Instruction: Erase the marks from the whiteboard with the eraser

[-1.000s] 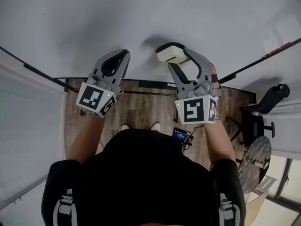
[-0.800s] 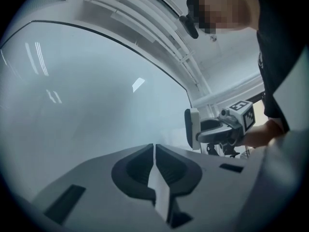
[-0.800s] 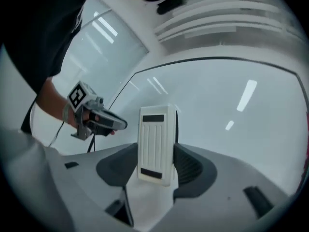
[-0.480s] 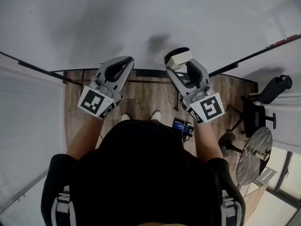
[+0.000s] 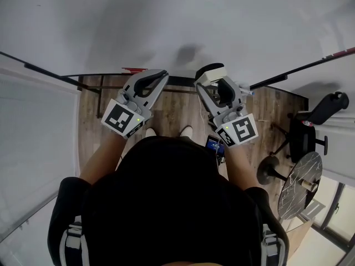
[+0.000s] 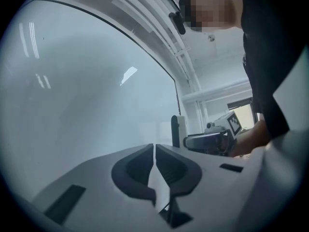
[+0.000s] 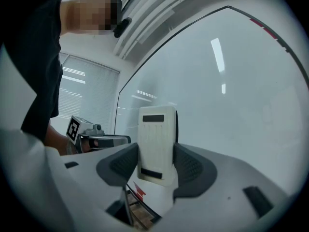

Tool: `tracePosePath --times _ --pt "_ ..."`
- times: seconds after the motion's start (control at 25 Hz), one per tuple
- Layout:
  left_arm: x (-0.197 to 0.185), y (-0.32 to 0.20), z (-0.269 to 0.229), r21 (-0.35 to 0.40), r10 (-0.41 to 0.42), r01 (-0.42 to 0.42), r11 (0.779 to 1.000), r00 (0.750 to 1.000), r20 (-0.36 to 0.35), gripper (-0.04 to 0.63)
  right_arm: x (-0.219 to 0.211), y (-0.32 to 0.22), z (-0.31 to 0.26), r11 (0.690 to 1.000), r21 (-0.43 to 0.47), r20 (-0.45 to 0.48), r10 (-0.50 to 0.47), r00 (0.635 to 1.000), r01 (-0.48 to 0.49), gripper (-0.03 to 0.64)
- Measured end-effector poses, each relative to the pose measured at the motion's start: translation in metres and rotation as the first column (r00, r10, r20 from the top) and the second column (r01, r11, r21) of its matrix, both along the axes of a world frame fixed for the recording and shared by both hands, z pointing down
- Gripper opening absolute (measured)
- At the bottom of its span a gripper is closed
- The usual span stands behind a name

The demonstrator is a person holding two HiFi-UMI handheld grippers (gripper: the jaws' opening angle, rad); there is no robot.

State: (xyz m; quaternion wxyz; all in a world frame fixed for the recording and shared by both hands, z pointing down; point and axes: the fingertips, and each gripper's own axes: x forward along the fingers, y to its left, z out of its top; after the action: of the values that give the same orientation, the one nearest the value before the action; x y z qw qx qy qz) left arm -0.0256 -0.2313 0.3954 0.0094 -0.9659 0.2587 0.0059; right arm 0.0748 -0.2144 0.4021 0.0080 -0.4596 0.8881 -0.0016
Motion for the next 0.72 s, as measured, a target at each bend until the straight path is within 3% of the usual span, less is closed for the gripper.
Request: tracePosePath --times 0.72 --pt "0.0104 0.0034 0.0013 -0.016 0.024 -0.024 1.0 1.0 0.007 0.017 -0.0001 -0.0014 -0.008 1.0 0.029 -0.017 -0.001 1.0 0.001 0.23"
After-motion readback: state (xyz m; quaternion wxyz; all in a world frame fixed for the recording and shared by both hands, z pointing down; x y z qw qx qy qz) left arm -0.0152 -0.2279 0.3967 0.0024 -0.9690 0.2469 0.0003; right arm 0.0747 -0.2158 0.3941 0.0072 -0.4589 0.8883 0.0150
